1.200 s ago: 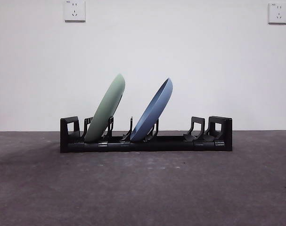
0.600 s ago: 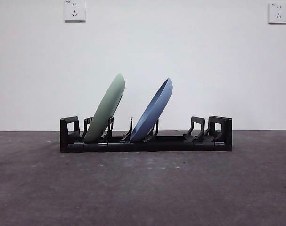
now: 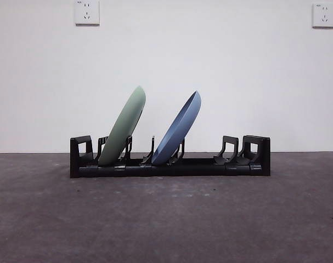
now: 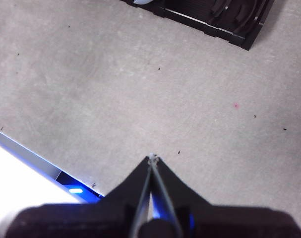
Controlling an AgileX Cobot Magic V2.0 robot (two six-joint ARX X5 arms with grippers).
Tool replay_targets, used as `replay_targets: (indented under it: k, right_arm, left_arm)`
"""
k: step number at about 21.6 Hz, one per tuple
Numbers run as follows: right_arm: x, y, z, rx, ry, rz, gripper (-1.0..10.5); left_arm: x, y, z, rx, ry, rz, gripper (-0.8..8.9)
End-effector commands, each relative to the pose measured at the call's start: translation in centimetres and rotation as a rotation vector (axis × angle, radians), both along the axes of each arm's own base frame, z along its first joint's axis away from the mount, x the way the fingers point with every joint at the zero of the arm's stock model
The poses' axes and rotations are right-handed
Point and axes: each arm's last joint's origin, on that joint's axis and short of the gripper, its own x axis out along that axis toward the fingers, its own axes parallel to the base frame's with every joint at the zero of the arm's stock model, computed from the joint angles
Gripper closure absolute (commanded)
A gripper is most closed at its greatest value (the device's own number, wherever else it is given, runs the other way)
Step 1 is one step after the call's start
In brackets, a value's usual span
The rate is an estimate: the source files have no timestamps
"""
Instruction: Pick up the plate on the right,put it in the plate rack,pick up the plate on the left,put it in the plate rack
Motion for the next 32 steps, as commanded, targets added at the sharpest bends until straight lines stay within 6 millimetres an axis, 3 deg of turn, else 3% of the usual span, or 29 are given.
replay_targets:
  k: [1,17,20,23,25,28,32]
  right_arm:
    - [-0.1,0.0,-0.3,-0.012,0.025,0.003,9.4]
    - [-0.2,-0.2,-0.3,-0.026,0.013,-0.011,9.4]
    - [-1.6,-1.5,1.2,-0.057,-0.184,-0.024,9.5]
    - [-4.2,-3.0,3.8,0.122,-0.515,-0.037,9.4]
    - [-6.3,-4.1,4.5,0.149,-0.705,-0.100,9.5]
    - [-8.0,-5.0,3.1,0.132,-0.904,-0.196,9.4]
    - [-7.4,-5.3,-2.7,0.157,-0.983,-0.260,9.4]
  left_arm:
    - [0.1,-0.1,-0.2,-0.064,-0.015,-0.017,8.17]
    - [0.2,-0.2,-0.3,-0.090,-0.002,-0.046,8.17]
    - [0.2,-0.2,-0.3,-0.089,-0.002,-0.046,8.17]
    - [0.2,-0.2,-0.3,-0.089,-0.002,-0.046,8.17]
    - [0.2,-0.2,-0.3,-0.089,-0.002,-0.046,8.17]
    - [0.2,-0.2,-0.3,-0.089,-0.002,-0.046,8.17]
    - [0.2,-0.2,-0.3,-0.089,-0.002,-0.046,8.17]
